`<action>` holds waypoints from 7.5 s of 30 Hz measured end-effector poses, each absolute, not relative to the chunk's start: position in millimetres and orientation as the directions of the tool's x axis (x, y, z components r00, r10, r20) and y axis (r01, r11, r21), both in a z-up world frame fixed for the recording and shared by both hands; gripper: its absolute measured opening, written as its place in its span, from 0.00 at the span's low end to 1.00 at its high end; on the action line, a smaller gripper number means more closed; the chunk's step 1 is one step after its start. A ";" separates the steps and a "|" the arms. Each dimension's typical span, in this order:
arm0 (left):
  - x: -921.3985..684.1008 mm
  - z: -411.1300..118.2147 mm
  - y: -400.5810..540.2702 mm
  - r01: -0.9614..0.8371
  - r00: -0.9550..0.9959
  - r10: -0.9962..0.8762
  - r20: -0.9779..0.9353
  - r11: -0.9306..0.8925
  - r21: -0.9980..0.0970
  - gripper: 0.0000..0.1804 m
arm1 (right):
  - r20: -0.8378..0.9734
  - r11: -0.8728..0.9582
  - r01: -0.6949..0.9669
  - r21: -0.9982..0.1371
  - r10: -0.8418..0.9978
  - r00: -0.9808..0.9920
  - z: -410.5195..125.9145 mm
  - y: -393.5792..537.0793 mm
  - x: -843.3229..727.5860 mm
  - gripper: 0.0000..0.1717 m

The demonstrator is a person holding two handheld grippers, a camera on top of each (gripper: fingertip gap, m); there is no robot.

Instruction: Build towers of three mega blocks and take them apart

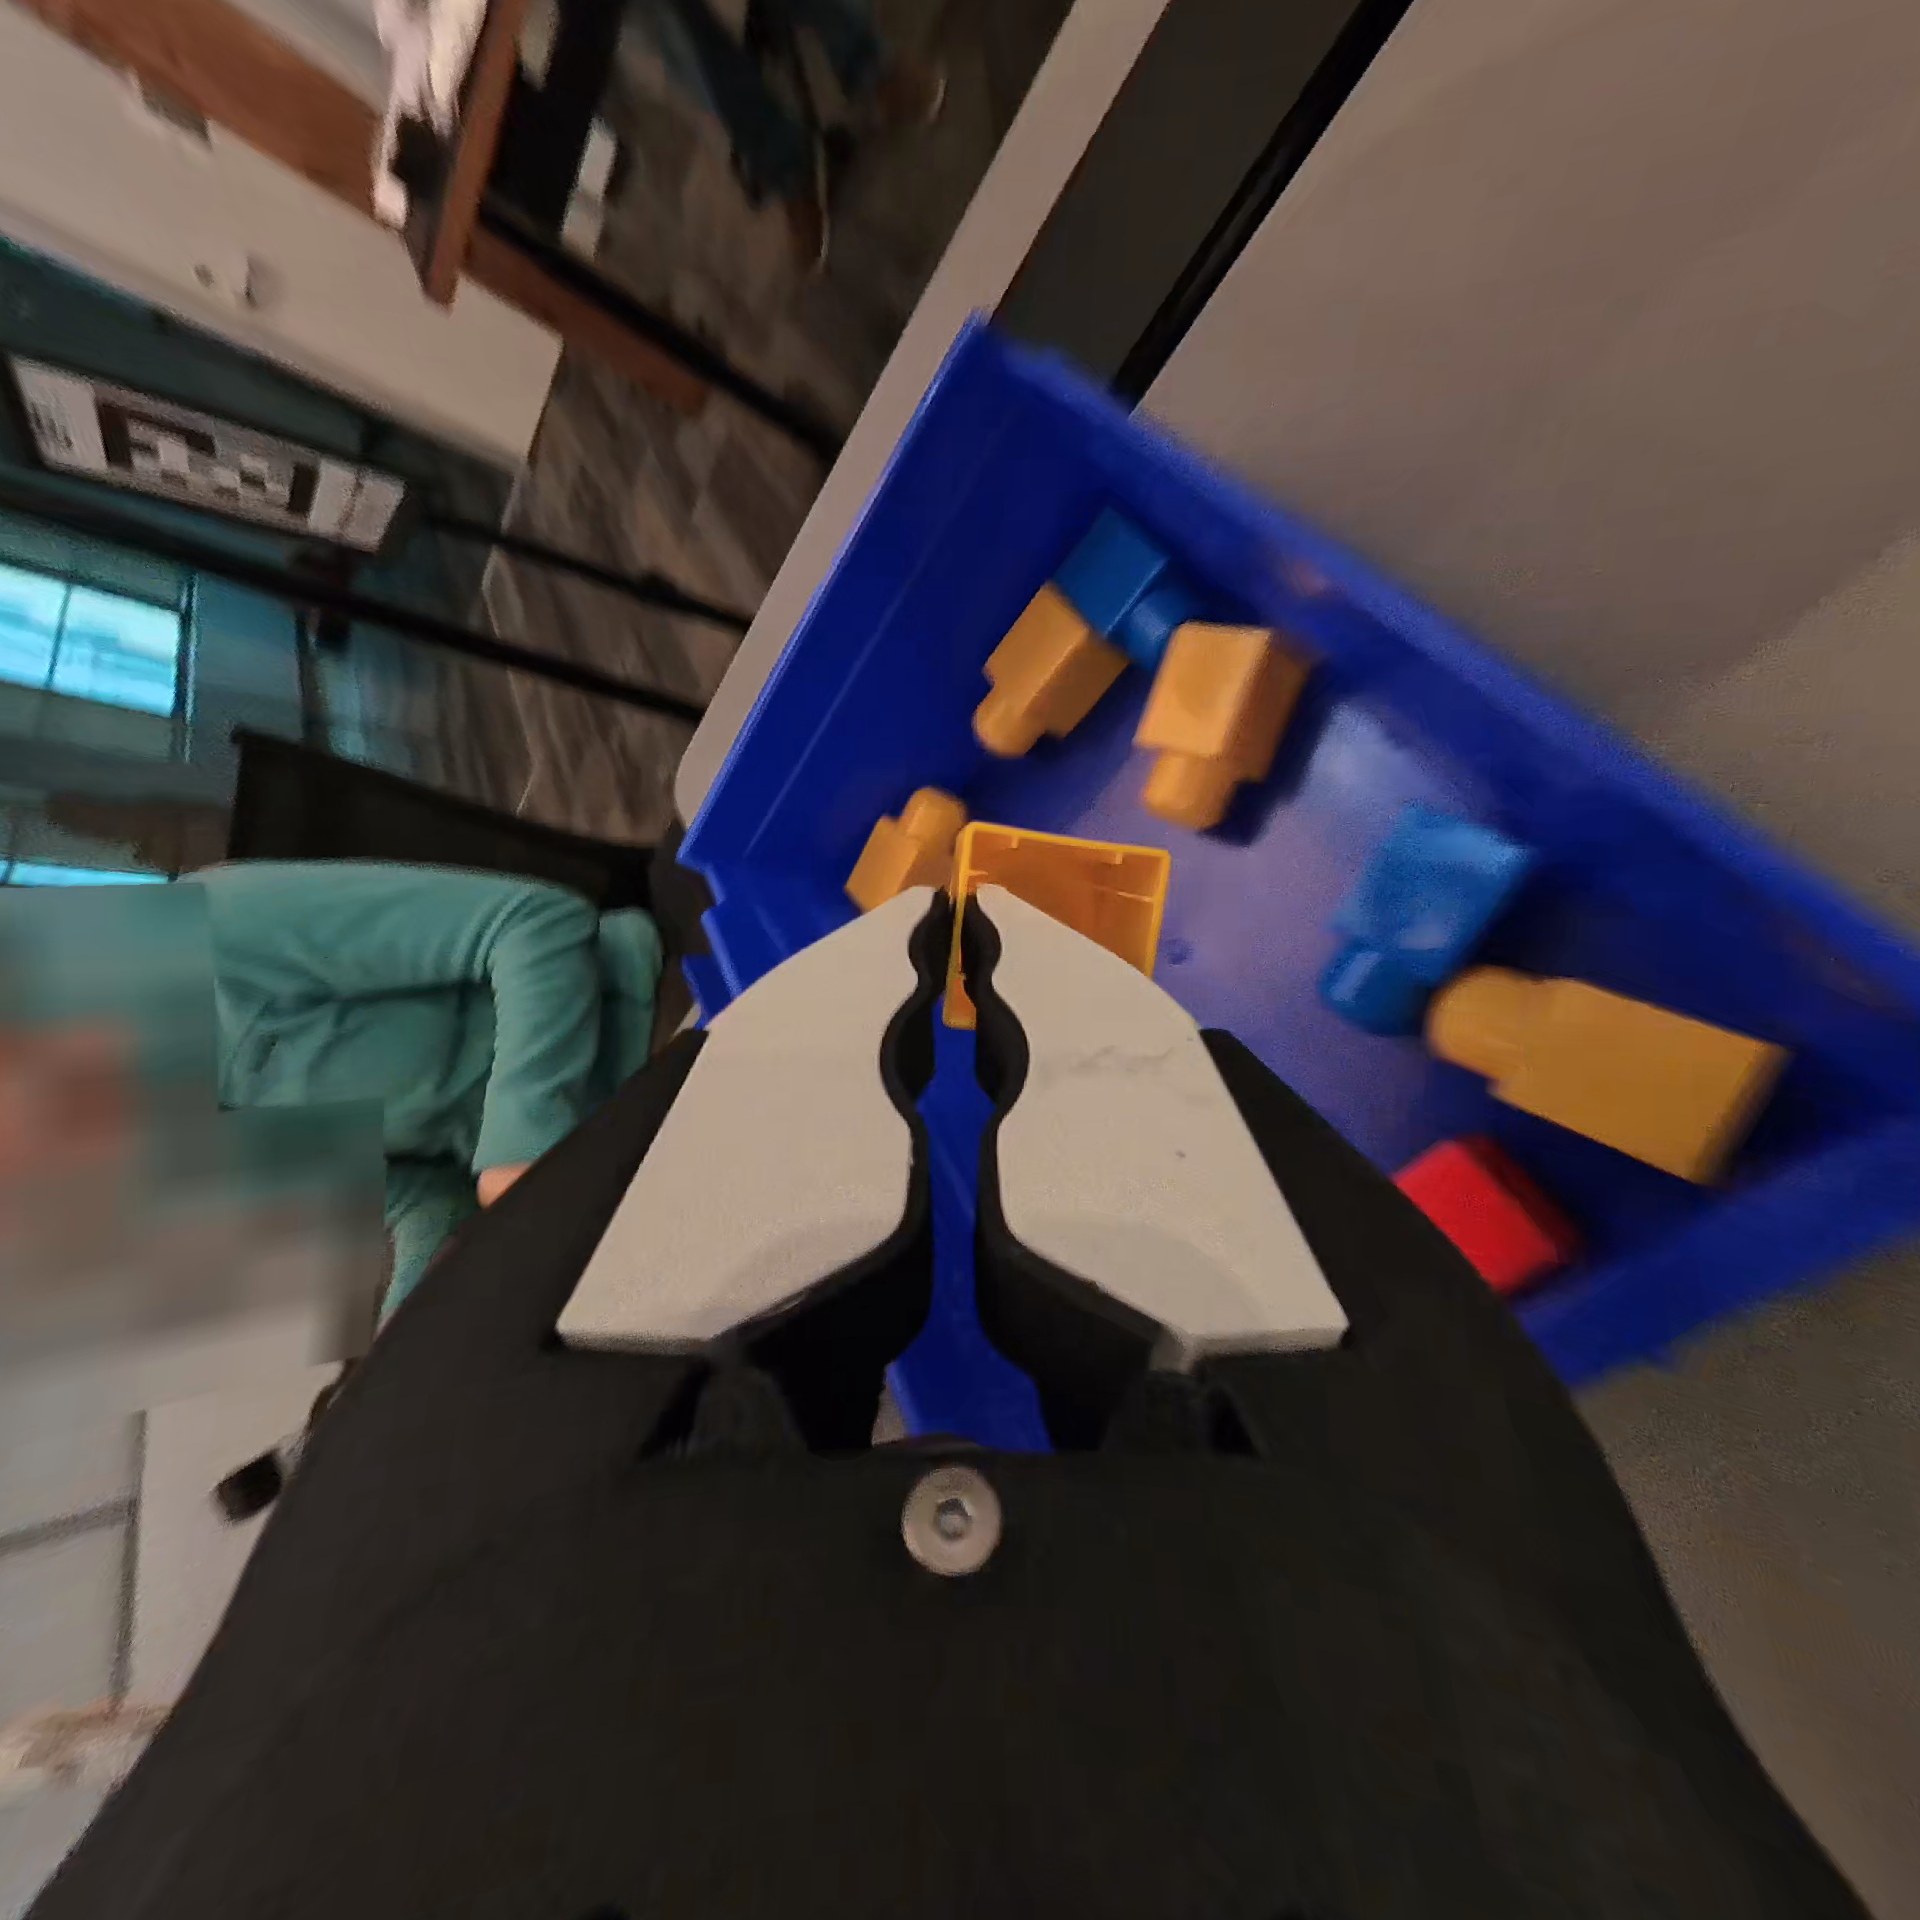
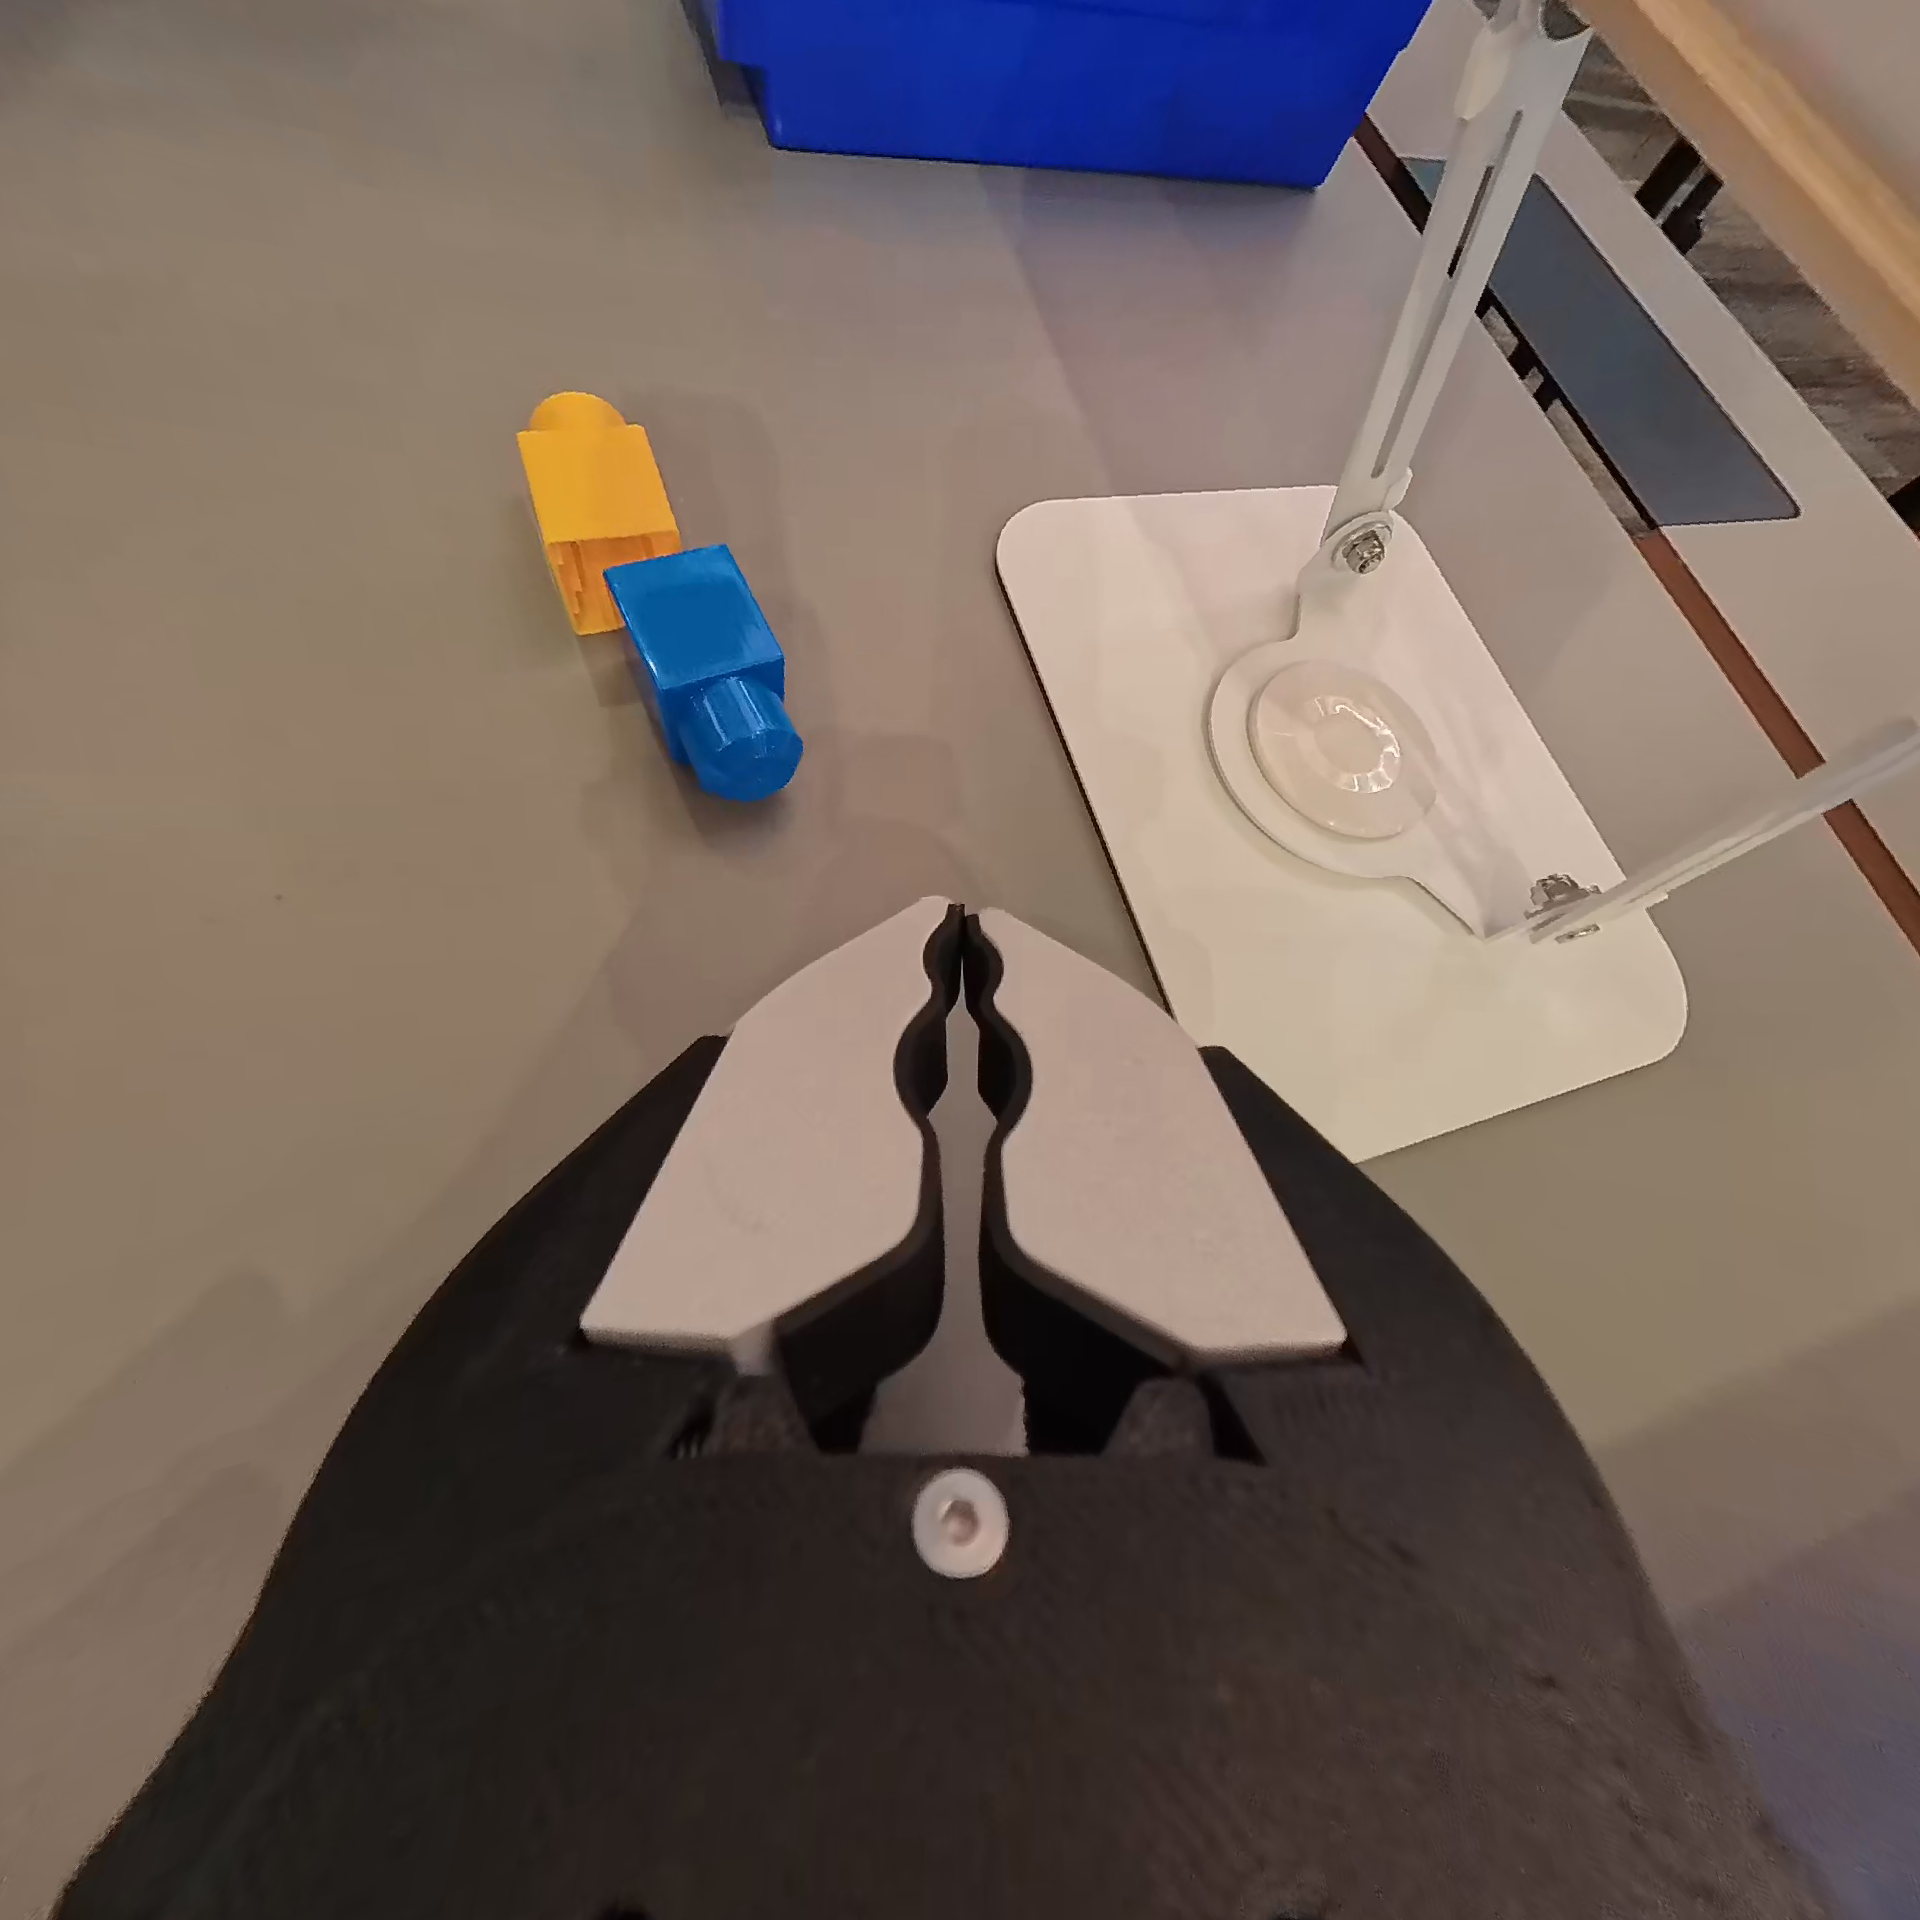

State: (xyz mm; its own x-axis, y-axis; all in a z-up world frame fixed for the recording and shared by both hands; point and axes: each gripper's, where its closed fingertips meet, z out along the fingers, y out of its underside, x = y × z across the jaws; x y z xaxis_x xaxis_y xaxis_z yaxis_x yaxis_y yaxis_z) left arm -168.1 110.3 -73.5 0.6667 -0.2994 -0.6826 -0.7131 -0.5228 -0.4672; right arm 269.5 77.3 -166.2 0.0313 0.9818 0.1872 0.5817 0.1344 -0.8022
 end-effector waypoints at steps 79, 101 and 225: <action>51.1 -177.6 -26.5 -0.784 0.398 -0.880 -0.259 -0.179 -0.594 0.37 | 0.184 0.128 0.573 -0.810 0.982 0.040 -164.2 78.0 271.0 0.00; 68.3 -225.3 -45.2 -0.984 -0.130 -0.991 0.033 0.124 -0.131 0.28 | 0.191 0.136 0.571 -0.810 0.981 0.038 -161.7 77.5 271.6 0.00; 175.4 -117.9 -27.2 -0.155 0.096 -0.980 0.176 -0.190 -0.970 0.19 | 0.590 0.866 0.360 0.347 0.097 -0.802 -61.4 -3.2 185.6 0.17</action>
